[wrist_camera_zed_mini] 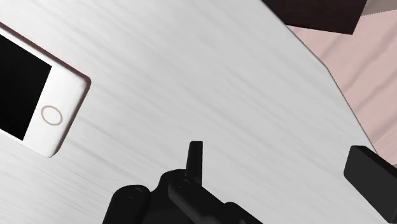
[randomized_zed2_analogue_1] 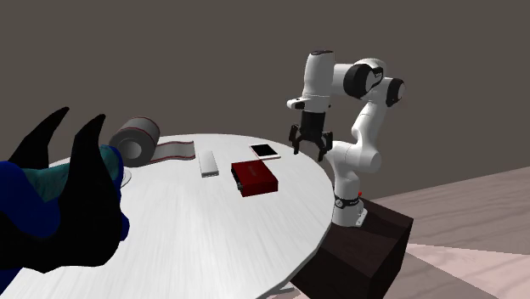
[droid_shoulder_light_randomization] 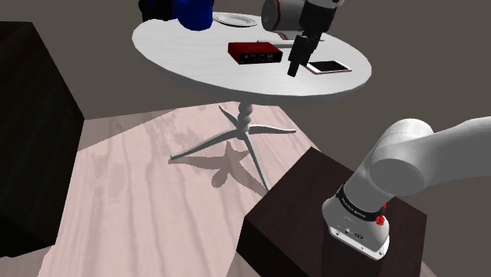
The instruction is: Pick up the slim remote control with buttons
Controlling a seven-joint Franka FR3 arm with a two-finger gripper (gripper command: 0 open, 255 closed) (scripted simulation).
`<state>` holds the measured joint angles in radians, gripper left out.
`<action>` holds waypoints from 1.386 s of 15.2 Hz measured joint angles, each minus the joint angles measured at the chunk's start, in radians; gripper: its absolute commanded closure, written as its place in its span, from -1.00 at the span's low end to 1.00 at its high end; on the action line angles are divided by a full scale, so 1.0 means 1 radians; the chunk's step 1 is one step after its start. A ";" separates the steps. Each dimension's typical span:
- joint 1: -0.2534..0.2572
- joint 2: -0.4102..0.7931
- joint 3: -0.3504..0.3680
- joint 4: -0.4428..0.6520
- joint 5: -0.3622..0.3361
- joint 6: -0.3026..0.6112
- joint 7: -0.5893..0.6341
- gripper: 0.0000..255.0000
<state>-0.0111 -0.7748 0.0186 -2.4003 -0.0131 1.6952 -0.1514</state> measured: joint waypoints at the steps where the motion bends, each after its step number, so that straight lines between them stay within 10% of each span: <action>1: 0.000 0.000 0.000 0.000 0.000 0.000 0.000 -1.00; 13: 0.018 0.254 -0.278 0.203 -0.119 0.048 -0.508 -1.00; 21: 0.054 0.557 -0.443 0.482 -0.073 0.061 -0.886 -1.00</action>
<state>0.0434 -0.2181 -0.4242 -1.9187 -0.0864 1.7560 -1.0371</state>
